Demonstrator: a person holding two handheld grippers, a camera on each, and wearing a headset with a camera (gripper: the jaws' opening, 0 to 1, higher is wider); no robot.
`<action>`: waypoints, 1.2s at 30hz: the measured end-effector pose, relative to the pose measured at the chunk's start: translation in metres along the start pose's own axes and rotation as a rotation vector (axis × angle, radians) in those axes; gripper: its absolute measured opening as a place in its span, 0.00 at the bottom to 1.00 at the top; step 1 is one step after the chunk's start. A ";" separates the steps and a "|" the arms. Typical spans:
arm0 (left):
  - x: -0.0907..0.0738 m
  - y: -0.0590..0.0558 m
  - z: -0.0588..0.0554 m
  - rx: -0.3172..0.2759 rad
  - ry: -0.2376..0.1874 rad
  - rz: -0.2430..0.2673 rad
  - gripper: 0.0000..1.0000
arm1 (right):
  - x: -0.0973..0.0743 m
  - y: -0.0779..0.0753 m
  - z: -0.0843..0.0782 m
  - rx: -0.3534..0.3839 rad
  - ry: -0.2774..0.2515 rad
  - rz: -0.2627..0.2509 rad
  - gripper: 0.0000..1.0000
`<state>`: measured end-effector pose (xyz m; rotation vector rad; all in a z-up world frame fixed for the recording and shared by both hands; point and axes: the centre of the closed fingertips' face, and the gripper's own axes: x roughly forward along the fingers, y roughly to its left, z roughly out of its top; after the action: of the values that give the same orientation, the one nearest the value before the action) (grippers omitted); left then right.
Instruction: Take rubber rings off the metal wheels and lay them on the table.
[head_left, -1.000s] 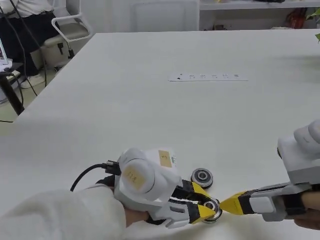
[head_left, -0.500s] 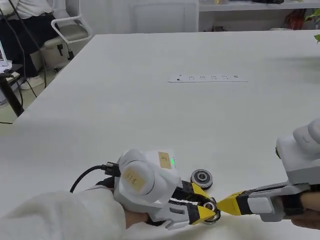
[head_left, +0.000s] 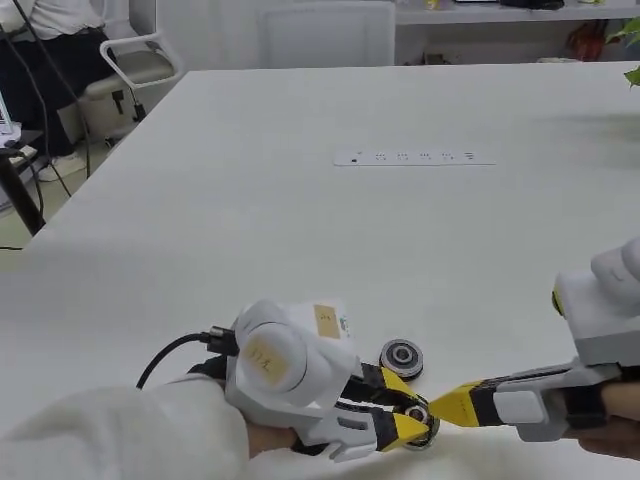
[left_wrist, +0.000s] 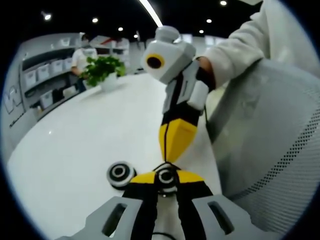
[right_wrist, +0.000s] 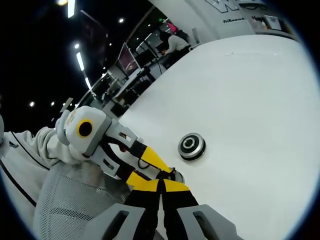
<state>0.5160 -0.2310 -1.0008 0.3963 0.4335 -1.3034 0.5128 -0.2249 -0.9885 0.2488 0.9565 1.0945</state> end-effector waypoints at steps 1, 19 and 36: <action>0.000 0.000 0.000 -0.001 0.000 0.000 0.14 | 0.000 0.000 0.000 0.012 -0.002 0.003 0.00; -0.003 0.000 0.002 0.015 0.034 -0.013 0.22 | 0.001 -0.010 -0.007 0.003 0.030 -0.052 0.00; -0.048 0.007 0.052 0.071 -0.021 0.009 0.55 | -0.001 -0.005 -0.001 0.000 0.007 -0.024 0.00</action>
<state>0.5175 -0.2159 -0.9312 0.4429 0.3678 -1.3154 0.5150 -0.2282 -0.9918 0.2333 0.9640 1.0739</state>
